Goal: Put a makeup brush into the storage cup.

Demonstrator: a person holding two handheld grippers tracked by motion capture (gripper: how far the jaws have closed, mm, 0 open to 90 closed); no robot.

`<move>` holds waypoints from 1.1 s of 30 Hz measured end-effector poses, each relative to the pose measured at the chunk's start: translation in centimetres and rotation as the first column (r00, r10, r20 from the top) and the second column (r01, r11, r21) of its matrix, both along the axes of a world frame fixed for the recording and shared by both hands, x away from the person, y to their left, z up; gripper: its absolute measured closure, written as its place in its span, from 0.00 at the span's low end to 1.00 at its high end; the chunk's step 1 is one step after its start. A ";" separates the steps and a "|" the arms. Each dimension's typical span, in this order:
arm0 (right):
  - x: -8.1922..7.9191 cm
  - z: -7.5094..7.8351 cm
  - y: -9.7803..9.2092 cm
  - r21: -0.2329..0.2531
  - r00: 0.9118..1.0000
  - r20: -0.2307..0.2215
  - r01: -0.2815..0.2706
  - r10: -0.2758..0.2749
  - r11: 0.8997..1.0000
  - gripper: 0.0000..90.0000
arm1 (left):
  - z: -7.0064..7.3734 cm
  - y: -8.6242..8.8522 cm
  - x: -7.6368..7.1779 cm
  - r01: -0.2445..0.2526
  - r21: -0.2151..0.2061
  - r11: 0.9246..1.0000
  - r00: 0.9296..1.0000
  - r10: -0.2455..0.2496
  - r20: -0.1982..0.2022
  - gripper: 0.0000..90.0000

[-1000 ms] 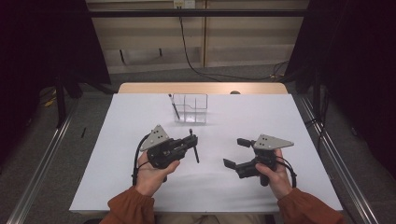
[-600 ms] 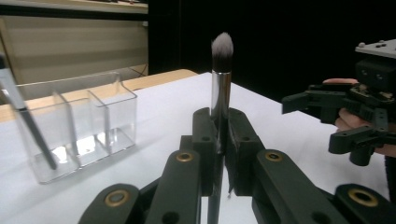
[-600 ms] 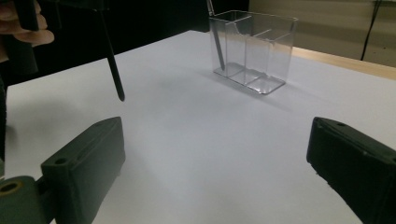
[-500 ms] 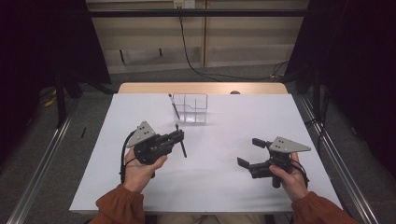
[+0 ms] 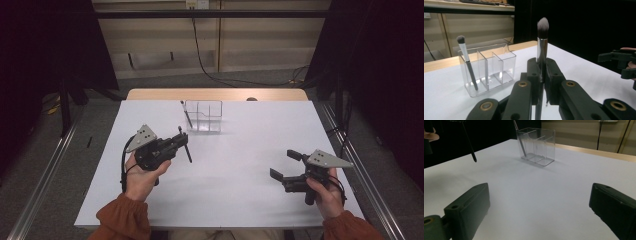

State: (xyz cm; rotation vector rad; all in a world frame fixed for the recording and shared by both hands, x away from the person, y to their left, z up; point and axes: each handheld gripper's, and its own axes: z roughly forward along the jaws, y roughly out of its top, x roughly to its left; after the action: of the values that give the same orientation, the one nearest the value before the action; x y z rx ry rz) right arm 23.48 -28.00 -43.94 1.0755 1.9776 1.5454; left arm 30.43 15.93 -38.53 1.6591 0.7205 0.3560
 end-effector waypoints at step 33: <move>-0.7 -0.9 -0.6 0.005 1.000 0.003 0.015 -0.015 1.000 0.02 | 1.5 -1.7 6.1 -0.085 0.024 0.996 0.995 0.084 0.045 0.93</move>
State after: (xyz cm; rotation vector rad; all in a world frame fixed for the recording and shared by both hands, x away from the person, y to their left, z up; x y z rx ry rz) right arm 22.73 -28.62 -44.88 1.0869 1.9604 1.5445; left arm 36.48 14.19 -37.07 1.6436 0.7575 0.4623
